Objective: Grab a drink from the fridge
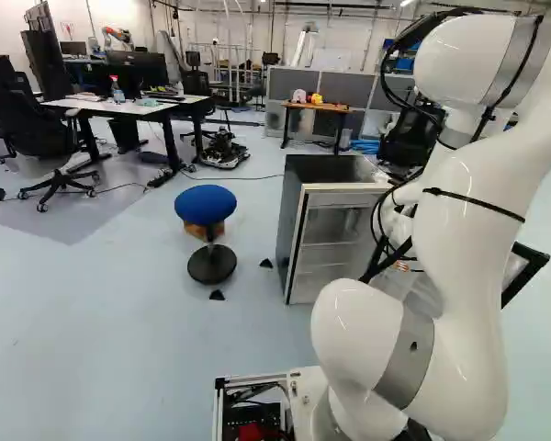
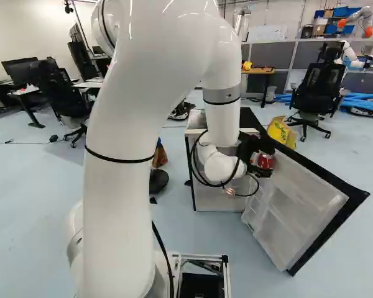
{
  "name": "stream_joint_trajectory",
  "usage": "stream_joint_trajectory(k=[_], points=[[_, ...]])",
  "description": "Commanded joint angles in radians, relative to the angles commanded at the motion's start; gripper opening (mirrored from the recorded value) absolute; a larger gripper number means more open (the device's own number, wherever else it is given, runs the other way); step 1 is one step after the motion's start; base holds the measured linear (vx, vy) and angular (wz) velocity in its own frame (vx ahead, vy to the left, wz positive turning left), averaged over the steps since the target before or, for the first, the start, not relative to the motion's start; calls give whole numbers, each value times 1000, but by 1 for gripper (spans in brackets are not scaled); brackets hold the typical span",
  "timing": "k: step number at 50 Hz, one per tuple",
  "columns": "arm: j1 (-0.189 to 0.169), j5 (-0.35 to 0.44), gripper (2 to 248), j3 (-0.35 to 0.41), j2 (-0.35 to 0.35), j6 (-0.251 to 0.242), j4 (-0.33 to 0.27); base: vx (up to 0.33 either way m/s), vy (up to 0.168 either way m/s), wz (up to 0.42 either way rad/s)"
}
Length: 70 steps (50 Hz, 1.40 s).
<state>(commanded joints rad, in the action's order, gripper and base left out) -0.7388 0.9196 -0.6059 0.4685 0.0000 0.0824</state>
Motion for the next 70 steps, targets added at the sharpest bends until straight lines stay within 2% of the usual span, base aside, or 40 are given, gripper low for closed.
stream_joint_trajectory(k=[2,3,23,24,29,70], points=[[0,0,169,0,0,0,0,0,0,0],[0,0,157,0,0,0,0,0,0,0],[0,0,153,0,0,0,0,0,0,0],[0,0,140,0,0,0,0,0,0,0],[0,0,137,0,0,0,0,0,0,0],[-1,1,139,-3,2,0,0,0,0,0]])
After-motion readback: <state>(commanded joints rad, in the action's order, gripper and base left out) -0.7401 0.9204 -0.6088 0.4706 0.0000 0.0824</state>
